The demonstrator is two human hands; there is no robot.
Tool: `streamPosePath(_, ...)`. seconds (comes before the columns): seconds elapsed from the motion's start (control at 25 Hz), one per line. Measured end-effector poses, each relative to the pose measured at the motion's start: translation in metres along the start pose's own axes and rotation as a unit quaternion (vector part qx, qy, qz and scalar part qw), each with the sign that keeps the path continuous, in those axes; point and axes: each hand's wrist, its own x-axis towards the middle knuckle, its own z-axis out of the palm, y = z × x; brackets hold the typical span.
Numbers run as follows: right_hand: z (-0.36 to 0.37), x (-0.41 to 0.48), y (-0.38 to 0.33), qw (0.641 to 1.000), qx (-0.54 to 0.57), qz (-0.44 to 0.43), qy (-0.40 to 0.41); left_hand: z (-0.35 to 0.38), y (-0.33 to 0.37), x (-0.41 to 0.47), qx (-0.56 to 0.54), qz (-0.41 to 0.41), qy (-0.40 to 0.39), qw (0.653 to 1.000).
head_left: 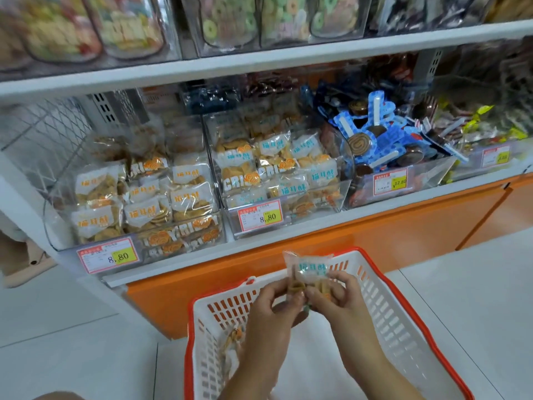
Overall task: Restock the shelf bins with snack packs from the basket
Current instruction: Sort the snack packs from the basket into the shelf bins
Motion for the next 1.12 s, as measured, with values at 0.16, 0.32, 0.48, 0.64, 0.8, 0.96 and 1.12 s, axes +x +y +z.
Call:
streamPosePath(0.16,0.020,0.029,-0.099,0.988,-0.060,-0.140,0.003,-0.011,0.094,0.013,0.258,0.237,0.035,0.936)
streamPosePath(0.32,0.043,0.088,-0.184,0.923,-0.237,-0.295,0.064,-0.053,0.157,0.063,0.482,0.359,0.151,0.785)
streamPosePath(0.48,0.081,0.164,-0.219,0.831,-0.424,-0.340,0.114,-0.076,0.160,0.101,0.554,0.294,0.133,0.767)
streamPosePath(0.64,0.102,0.220,-0.220,0.708,-0.631,-0.302,0.094,-0.074,0.153,0.110,0.554,0.311,0.141,0.760)
streamPosePath(0.8,0.101,0.245,-0.221,0.554,-0.768,-0.307,0.089,-0.075,0.152,0.112,0.555,0.324,0.140,0.753)
streamPosePath(0.96,0.110,0.248,-0.229,0.564,-0.766,-0.306,0.029,-0.075,0.151,0.112,0.570,0.325,0.147,0.740)
streamPosePath(1.12,0.116,0.247,-0.215,0.527,-0.812,-0.251,-0.010,-0.074,0.151,0.113,0.570,0.322,0.140,0.743)
